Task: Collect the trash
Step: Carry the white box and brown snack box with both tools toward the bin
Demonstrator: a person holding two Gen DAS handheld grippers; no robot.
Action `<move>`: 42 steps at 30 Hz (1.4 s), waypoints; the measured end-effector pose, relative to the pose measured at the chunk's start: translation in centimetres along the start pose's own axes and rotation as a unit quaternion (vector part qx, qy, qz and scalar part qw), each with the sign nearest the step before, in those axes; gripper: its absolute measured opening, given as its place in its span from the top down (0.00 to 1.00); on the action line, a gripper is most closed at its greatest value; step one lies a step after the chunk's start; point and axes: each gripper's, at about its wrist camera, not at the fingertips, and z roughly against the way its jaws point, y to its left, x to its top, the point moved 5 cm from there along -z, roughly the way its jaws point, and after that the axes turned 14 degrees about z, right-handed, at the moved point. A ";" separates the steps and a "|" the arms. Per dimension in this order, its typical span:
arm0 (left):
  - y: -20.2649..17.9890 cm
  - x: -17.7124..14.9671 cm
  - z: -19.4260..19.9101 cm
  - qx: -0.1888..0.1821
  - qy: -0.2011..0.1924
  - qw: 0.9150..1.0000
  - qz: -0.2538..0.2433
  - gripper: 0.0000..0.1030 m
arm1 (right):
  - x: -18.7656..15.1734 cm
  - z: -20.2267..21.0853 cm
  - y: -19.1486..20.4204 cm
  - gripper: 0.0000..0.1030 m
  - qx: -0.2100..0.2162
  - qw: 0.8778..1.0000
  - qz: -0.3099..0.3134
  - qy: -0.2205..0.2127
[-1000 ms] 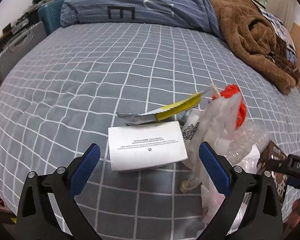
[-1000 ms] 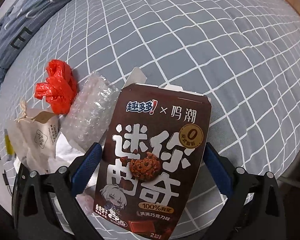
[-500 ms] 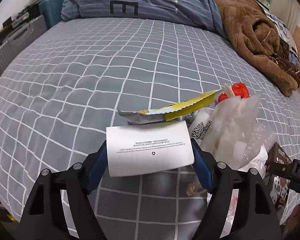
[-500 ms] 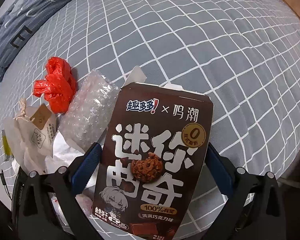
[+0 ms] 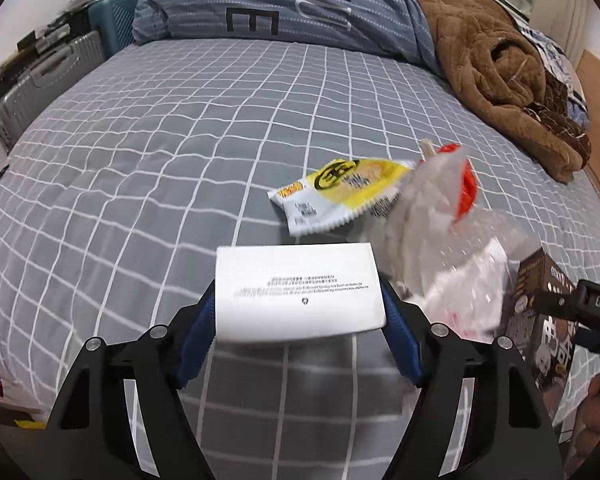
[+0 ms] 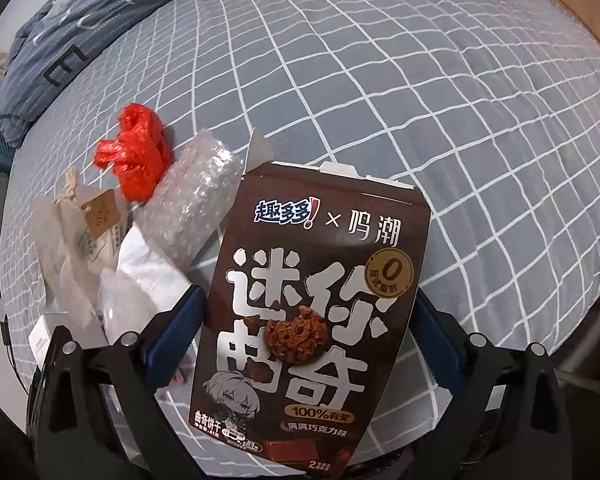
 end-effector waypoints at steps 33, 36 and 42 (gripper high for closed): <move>0.3 -7.8 11.9 -0.032 -0.011 0.999 -0.033 0.30 | -8.2 10.4 1.0 0.10 -0.001 0.991 0.078 -0.112; 0.3 -8.5 12.7 -0.037 -0.012 0.999 -0.034 0.30 | -9.4 10.9 0.9 0.10 0.001 0.990 0.078 -0.116; 0.1 -10.1 14.3 -0.043 -0.016 0.998 -0.045 0.30 | -11.5 12.3 1.0 0.10 0.002 0.988 0.086 -0.130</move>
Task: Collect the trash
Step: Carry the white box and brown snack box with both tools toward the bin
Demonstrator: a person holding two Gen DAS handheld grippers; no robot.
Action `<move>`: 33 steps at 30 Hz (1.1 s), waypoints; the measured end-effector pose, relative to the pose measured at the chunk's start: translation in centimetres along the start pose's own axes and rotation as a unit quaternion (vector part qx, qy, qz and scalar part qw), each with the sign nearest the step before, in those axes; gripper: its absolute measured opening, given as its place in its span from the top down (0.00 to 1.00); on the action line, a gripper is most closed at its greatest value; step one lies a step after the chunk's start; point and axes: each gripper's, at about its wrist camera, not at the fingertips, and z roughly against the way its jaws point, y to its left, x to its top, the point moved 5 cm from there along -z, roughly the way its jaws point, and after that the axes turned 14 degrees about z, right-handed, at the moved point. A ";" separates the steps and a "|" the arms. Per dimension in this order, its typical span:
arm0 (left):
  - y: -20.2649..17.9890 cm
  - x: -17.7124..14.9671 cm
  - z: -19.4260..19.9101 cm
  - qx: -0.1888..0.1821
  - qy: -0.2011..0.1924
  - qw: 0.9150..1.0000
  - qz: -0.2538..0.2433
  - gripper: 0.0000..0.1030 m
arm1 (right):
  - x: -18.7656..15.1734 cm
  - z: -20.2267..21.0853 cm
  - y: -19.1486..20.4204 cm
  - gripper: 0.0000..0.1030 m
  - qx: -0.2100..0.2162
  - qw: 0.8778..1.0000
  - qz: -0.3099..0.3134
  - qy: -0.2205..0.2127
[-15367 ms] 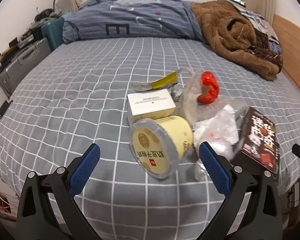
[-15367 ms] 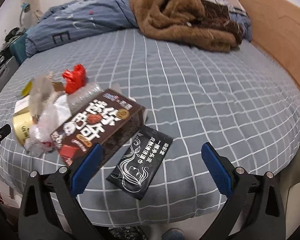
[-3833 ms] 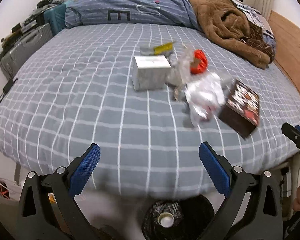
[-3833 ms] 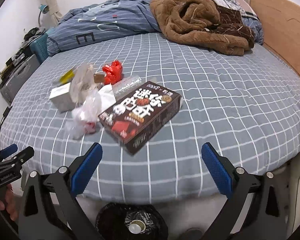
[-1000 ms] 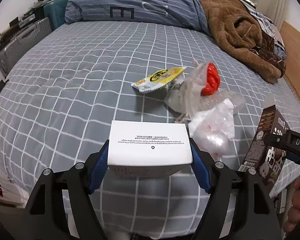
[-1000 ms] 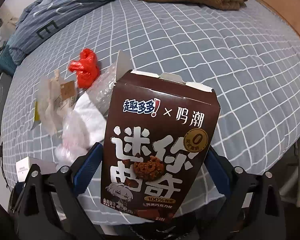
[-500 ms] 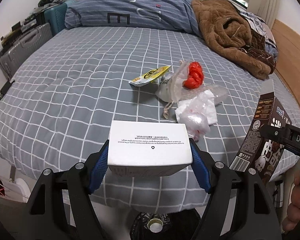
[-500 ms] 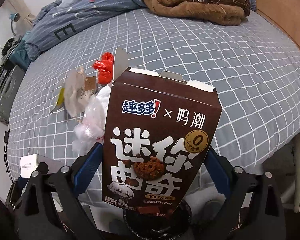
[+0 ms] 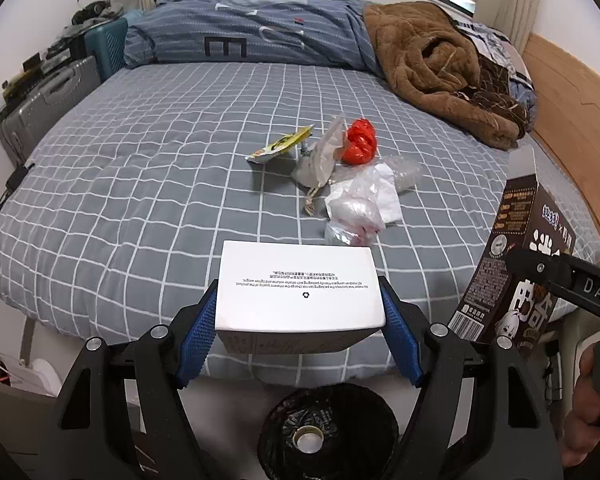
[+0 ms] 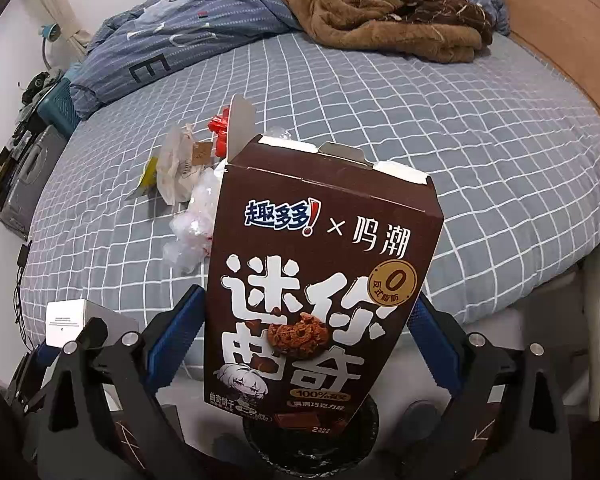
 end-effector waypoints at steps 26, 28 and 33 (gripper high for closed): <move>0.9 -6.5 4.9 -0.019 0.002 1.000 -0.009 0.30 | -6.9 4.8 1.6 0.10 -0.006 0.999 0.032 -0.034; 1.1 -6.9 5.0 -0.019 0.004 1.000 -0.009 0.30 | -7.4 5.0 1.7 0.10 -0.008 0.999 0.037 -0.036; 1.6 -8.0 5.0 -0.018 0.008 1.000 -0.011 0.30 | -8.7 5.1 1.9 0.10 -0.010 0.998 0.046 -0.038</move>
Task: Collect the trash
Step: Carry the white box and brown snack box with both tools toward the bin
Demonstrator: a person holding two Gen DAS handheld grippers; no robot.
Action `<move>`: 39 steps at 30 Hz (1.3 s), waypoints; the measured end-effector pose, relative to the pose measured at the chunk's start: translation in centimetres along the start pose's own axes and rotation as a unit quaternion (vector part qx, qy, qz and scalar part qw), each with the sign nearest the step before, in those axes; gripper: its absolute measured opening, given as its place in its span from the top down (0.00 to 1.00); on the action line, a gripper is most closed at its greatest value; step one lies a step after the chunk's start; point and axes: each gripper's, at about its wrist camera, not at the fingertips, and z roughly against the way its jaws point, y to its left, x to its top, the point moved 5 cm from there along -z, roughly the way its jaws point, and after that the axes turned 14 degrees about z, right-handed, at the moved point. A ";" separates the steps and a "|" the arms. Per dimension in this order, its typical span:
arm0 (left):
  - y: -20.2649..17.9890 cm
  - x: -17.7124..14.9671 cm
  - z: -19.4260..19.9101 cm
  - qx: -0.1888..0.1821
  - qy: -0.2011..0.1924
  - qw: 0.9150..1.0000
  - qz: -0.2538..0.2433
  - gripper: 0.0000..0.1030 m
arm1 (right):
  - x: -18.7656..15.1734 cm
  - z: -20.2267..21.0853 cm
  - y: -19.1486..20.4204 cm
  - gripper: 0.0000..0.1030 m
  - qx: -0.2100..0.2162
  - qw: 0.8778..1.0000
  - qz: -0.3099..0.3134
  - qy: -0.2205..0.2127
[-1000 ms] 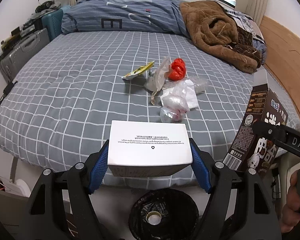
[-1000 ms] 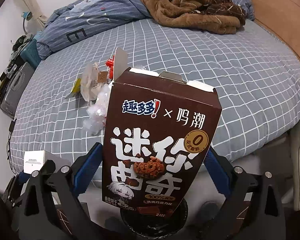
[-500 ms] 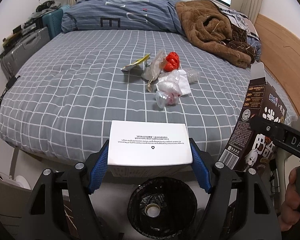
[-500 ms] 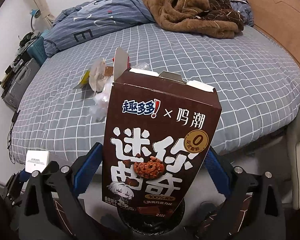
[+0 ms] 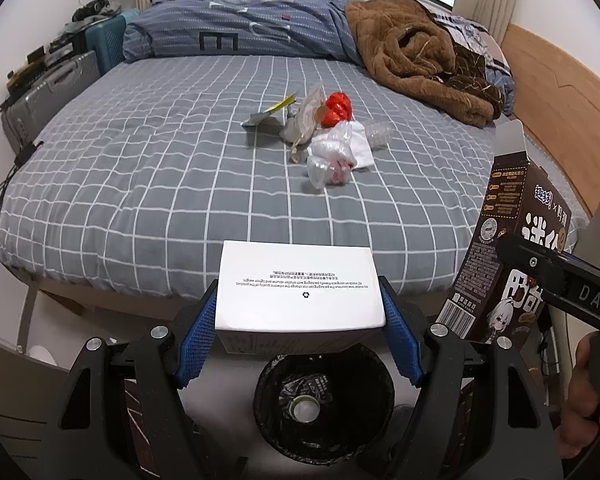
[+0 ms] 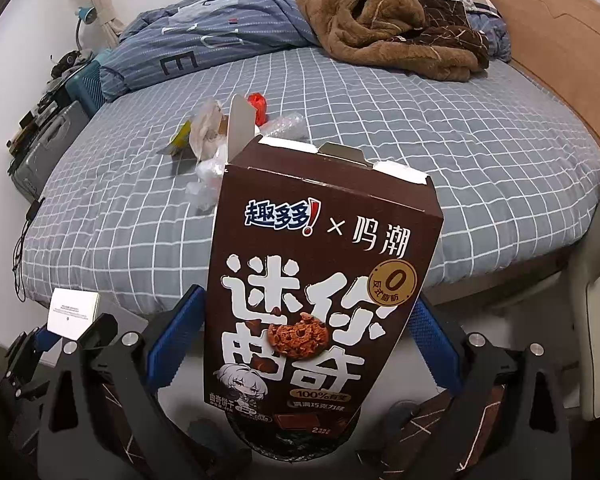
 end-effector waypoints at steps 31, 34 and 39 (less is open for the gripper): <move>4.0 -9.7 -8.2 0.008 0.079 0.997 0.009 0.30 | -10.6 -7.3 1.5 0.10 0.020 0.998 0.012 0.066; 4.7 -10.4 -9.2 0.008 0.084 0.996 0.011 0.30 | -11.7 -8.6 1.8 0.10 0.021 0.997 0.016 0.077; 6.4 -11.2 -11.4 0.012 0.101 0.994 0.027 0.30 | -13.0 -10.9 2.5 0.10 0.031 0.995 0.021 0.096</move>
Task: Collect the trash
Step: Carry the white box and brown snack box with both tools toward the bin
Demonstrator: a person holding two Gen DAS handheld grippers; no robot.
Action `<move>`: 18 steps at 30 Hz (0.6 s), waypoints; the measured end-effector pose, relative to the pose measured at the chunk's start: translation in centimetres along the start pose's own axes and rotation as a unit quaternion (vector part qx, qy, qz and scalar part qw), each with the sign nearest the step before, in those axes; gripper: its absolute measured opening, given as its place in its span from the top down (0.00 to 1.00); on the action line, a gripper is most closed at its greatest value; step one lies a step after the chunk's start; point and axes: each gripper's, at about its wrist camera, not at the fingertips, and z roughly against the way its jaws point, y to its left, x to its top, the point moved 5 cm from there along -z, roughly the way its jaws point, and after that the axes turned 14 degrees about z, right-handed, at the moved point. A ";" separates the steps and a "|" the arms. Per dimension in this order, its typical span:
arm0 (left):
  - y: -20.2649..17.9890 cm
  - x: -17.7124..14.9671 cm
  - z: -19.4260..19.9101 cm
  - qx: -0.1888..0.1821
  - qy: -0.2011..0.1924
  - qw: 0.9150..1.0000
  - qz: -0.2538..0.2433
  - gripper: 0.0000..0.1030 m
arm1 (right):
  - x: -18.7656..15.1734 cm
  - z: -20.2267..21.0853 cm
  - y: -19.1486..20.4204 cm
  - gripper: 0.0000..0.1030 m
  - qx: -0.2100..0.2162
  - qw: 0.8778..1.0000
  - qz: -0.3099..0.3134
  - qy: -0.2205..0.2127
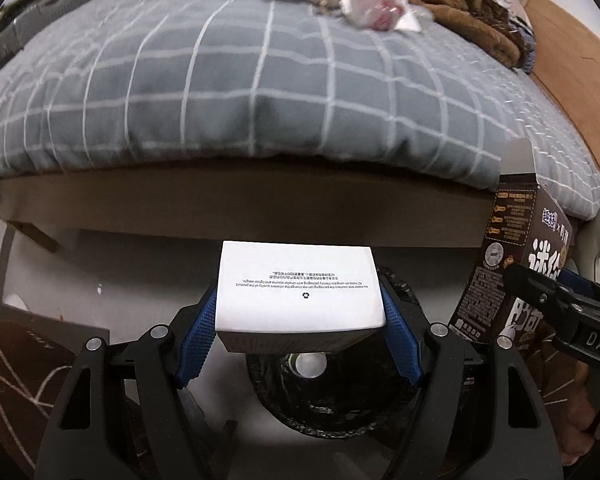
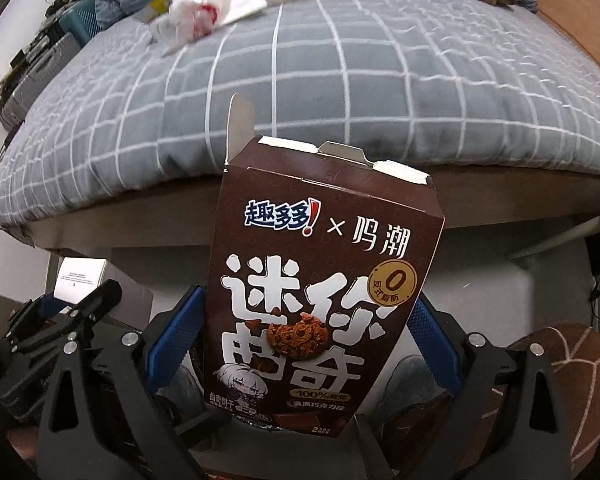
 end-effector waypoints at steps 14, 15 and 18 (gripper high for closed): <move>2.4 0.2 -4.7 0.028 0.021 0.999 0.006 0.30 | -1.1 -6.1 1.3 0.09 0.016 0.998 0.026 0.050; 2.4 0.1 -5.0 0.029 0.023 0.999 0.006 0.30 | -1.3 -6.7 1.3 0.09 0.020 0.998 0.026 0.055; 2.4 -0.1 -5.7 0.031 0.031 0.999 0.004 0.30 | -1.7 -8.4 1.3 0.09 0.021 0.997 0.028 0.073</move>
